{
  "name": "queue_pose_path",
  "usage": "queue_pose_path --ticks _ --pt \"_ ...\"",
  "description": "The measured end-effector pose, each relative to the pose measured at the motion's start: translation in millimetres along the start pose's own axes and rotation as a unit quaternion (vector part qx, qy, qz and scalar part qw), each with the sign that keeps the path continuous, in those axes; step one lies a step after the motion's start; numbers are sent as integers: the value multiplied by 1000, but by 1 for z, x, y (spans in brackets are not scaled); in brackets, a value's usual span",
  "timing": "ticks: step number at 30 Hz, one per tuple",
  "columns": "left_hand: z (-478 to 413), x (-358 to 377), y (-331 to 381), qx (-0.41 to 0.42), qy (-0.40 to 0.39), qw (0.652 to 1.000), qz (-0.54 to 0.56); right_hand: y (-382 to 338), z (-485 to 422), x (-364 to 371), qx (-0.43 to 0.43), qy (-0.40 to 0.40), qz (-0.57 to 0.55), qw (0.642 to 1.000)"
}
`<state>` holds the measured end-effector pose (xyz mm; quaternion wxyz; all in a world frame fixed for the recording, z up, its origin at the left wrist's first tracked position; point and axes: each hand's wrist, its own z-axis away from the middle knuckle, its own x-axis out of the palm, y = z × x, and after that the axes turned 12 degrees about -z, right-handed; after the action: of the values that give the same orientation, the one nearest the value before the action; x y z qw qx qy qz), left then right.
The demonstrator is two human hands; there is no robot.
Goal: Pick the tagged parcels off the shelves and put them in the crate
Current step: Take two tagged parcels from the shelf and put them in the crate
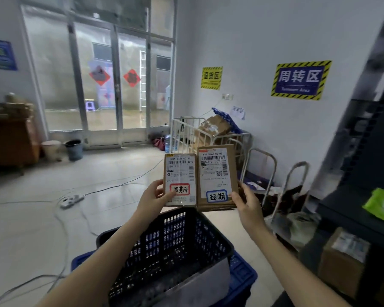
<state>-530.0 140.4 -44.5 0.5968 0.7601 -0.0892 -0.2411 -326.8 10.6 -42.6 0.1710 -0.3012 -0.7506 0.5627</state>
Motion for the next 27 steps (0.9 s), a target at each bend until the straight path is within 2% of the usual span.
queue_pose_path --ticks 7,12,19,27 --pt "18 -63 -29 -39 43 998 -23 11 -5 73 9 -78 -37 996" --pt "29 -81 -61 -103 72 991 -55 34 -14 107 37 -126 -34 991" --pt "26 -74 -126 -196 82 975 -72 109 -30 135 145 -186 -32 971" --pt "2 -38 -215 -309 58 941 -124 218 -55 143 280 -248 11 927"
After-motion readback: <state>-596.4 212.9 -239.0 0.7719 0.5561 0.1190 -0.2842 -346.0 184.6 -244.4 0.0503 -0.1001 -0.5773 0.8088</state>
